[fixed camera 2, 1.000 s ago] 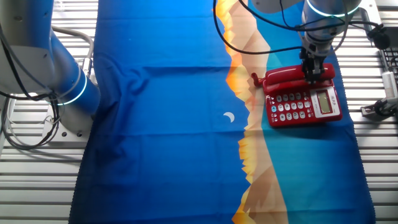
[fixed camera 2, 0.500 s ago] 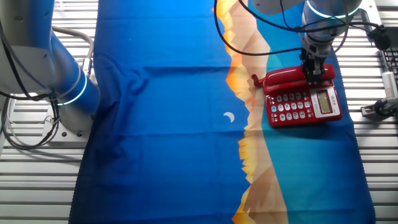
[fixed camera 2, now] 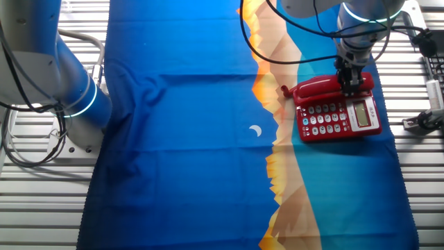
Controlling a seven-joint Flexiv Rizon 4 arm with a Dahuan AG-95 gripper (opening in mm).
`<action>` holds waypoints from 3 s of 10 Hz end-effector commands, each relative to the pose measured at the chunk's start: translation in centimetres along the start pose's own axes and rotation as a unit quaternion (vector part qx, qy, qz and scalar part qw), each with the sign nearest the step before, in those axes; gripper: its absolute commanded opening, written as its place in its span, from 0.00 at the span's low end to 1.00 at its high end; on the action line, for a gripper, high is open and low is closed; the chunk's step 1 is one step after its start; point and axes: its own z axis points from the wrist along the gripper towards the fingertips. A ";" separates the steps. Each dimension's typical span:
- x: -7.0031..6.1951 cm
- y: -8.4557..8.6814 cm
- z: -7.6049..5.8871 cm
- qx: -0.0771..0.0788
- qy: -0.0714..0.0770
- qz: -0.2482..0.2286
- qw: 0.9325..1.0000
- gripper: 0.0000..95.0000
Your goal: Place the handset of the telephone on the corresponding phone cradle
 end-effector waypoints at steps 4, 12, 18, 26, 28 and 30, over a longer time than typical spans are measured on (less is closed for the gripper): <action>0.0 -0.2 0.1 0.001 0.000 0.001 1.000 0.00; 0.0 -0.3 0.4 0.001 -0.003 0.000 1.000 0.00; -0.1 -0.4 0.7 0.002 -0.005 -0.004 1.000 0.00; -0.3 -0.2 1.0 0.005 -0.005 -0.004 1.000 0.00; -0.3 -0.2 1.1 0.005 -0.004 -0.005 1.000 0.00; -0.3 -0.1 1.1 0.005 -0.005 -0.004 1.000 0.00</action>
